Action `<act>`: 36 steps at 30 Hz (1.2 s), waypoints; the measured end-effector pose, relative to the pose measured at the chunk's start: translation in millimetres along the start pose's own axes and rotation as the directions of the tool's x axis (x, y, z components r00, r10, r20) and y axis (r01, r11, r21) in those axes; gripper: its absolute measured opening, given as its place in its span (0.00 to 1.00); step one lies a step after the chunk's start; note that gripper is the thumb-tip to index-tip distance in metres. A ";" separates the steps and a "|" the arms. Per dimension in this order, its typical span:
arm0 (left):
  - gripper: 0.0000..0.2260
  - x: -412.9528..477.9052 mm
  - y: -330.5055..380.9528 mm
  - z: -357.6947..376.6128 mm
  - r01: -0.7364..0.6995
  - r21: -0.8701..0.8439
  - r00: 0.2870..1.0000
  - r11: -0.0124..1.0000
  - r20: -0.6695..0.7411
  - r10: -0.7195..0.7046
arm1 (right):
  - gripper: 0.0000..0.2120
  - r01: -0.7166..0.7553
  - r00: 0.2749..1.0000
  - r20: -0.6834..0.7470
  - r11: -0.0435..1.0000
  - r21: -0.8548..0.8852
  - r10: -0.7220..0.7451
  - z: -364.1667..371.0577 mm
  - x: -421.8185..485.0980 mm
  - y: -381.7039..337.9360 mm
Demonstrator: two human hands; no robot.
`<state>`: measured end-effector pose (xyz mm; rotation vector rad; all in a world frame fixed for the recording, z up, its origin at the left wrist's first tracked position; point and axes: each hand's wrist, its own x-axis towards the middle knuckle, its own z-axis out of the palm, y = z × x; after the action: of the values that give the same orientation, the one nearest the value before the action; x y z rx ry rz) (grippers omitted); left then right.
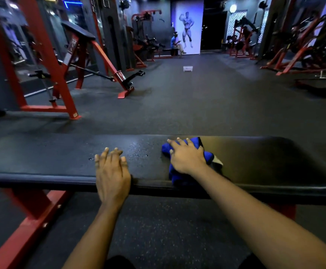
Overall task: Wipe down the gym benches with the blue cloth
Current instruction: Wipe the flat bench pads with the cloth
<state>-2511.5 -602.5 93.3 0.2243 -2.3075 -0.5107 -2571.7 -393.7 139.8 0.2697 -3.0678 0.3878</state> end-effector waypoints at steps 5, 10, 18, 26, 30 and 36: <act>0.18 -4.3 0.2 5.5 -0.017 0.000 1.000 1.000 0.000 0.017 | 0.25 -0.059 0.996 0.072 0.998 -0.003 0.059 -4.7 76.1 -13.8; 0.18 -5.0 -5.0 7.1 -0.010 0.014 1.000 1.000 0.018 0.010 | 0.25 -0.065 0.993 0.092 0.997 -0.037 0.068 -4.6 92.3 -31.6; 0.21 -7.3 -1.4 2.0 0.003 -0.011 0.999 1.000 0.049 -0.002 | 0.25 0.013 1.000 0.026 0.998 -0.058 -0.012 13.5 -18.2 -51.9; 0.22 -6.9 -4.0 4.2 0.005 -0.016 0.996 1.000 0.085 -0.003 | 0.24 -0.026 0.992 -0.122 0.998 -0.057 0.018 23.5 -50.4 -63.5; 0.22 -7.7 -5.4 4.0 0.007 -0.024 0.996 1.000 0.087 -0.005 | 0.25 -0.043 0.999 0.016 0.999 -0.025 0.044 18.3 26.9 -56.9; 0.21 -8.0 -6.5 4.0 -0.013 -0.032 0.996 0.999 0.084 0.015 | 0.27 -0.107 0.994 0.037 0.994 -0.023 0.108 12.3 81.2 -69.0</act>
<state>-2508.6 -604.7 82.9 0.1744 -2.3793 -0.5585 -2639.6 -476.1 149.4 0.1131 -3.1305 0.3592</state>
